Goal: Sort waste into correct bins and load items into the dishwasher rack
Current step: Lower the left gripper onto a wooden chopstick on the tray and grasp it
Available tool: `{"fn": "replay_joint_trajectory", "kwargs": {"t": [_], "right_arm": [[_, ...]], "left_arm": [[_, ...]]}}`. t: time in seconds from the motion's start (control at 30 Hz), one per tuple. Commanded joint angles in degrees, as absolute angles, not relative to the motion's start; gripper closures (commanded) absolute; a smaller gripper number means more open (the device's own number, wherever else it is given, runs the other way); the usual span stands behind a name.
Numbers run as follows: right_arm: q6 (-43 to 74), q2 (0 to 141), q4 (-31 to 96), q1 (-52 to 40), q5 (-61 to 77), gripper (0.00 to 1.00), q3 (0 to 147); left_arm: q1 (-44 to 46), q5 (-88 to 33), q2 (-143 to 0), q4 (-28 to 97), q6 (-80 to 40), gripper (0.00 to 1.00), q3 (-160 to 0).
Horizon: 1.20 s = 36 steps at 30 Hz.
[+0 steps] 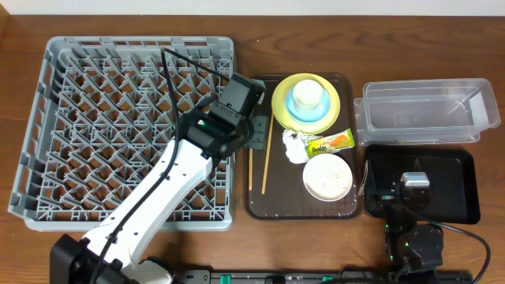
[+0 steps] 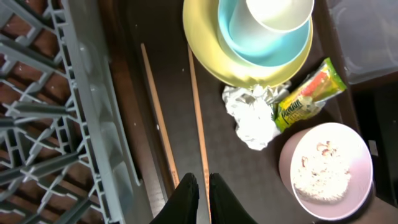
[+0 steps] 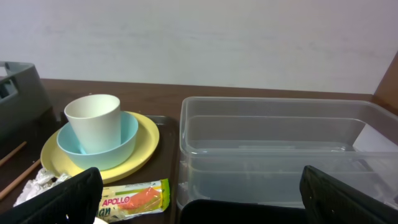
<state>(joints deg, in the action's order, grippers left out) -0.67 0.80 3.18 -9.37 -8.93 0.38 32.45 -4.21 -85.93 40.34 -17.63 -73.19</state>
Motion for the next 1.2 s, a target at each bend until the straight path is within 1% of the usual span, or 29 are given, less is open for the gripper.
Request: {"fn": "replay_joint_trajectory", "kwargs": {"t": [0.0,0.07,0.1,0.13,0.17,0.2,0.23,0.27,0.37,0.4,0.43,0.47,0.5,0.53,0.57,0.6,0.63,0.67,0.83,1.1,1.17], "right_arm": [[-0.9,0.8,3.4,-9.0,-9.0,0.01,0.3],[-0.9,0.8,3.4,-9.0,-9.0,0.01,0.3],[-0.9,0.8,3.4,-9.0,-9.0,0.01,0.3],[-0.9,0.8,3.4,-9.0,-9.0,0.01,0.3],[-0.9,0.8,3.4,-9.0,-9.0,0.01,0.3],[-0.9,0.8,3.4,-9.0,-9.0,0.01,0.3],[-0.9,0.8,3.4,-9.0,-9.0,0.01,0.3],[-0.9,0.8,3.4,-9.0,-9.0,0.01,0.3],[-0.9,0.8,3.4,-9.0,-9.0,0.01,0.3],[-0.9,0.8,3.4,-9.0,-9.0,0.01,0.3],[-0.9,0.8,3.4,-9.0,-9.0,0.01,0.3],[-0.9,0.8,3.4,-9.0,-9.0,0.01,0.3],[-0.9,0.8,3.4,-9.0,-9.0,0.01,0.3],[-0.9,0.8,3.4,-9.0,-9.0,0.01,0.3],[-0.9,0.8,3.4,-9.0,-9.0,0.01,0.3],[-0.9,0.8,3.4,-9.0,-9.0,0.01,0.3],[-0.9,0.8,3.4,-9.0,-9.0,0.01,0.3],[-0.9,0.8,3.4,-9.0,-9.0,0.01,0.3],[-0.9,0.8,3.4,-9.0,-9.0,0.01,0.3],[-0.9,0.8,3.4,-9.0,-9.0,0.01,0.3],[-0.9,0.8,3.4,-9.0,-9.0,0.01,0.3]], "left_arm": [[33.4,-1.9,-85.8,40.0,-17.9,0.88,-73.3],[33.8,-1.9,-85.8,39.9,-17.9,0.83,-73.0],[34.1,-1.9,-85.8,39.9,-17.9,0.75,-72.9],[34.3,-1.9,-85.8,39.9,-17.9,0.71,-72.8],[34.5,-1.9,-85.8,39.9,-17.9,0.60,-72.8],[34.5,-1.9,-85.8,39.9,-17.9,0.57,-72.8],[34.5,-1.9,-85.8,39.9,-17.9,0.57,-72.8],[34.4,-1.9,-85.8,39.9,-17.9,0.50,-72.8],[34.4,-1.9,-85.8,37.2,-17.9,0.47,-72.8],[34.4,-1.9,-85.8,36.6,-17.9,0.42,-72.8],[34.4,-1.9,-85.8,36.3,-17.9,0.31,-72.8],[34.4,-1.9,-85.9,36.3,-17.9,0.14,-72.8],[34.4,-1.8,-86.0,36.4,-17.8,0.13,-72.8],[34.4,-1.8,-86.2,36.5,-17.6,0.13,-72.8],[34.4,-1.8,-86.4,36.6,-17.5,0.20,-72.7],[34.4,-1.8,-86.7,36.6,-16.9,0.35,-72.6],[34.4,-1.8,-87.1,36.6,-16.8,0.47,-72.5],[34.4,-1.9,-87.7,36.6,-16.8,0.54,-72.4],[35.0,-1.9,-92.3,36.1,-16.9,0.59,-72.4],[36.5,-1.9,-100.6,31.9,-16.8,0.59,-72.4],[36.8,-1.9,-101.7,30.7,-16.8,0.62,-72.4]]}}
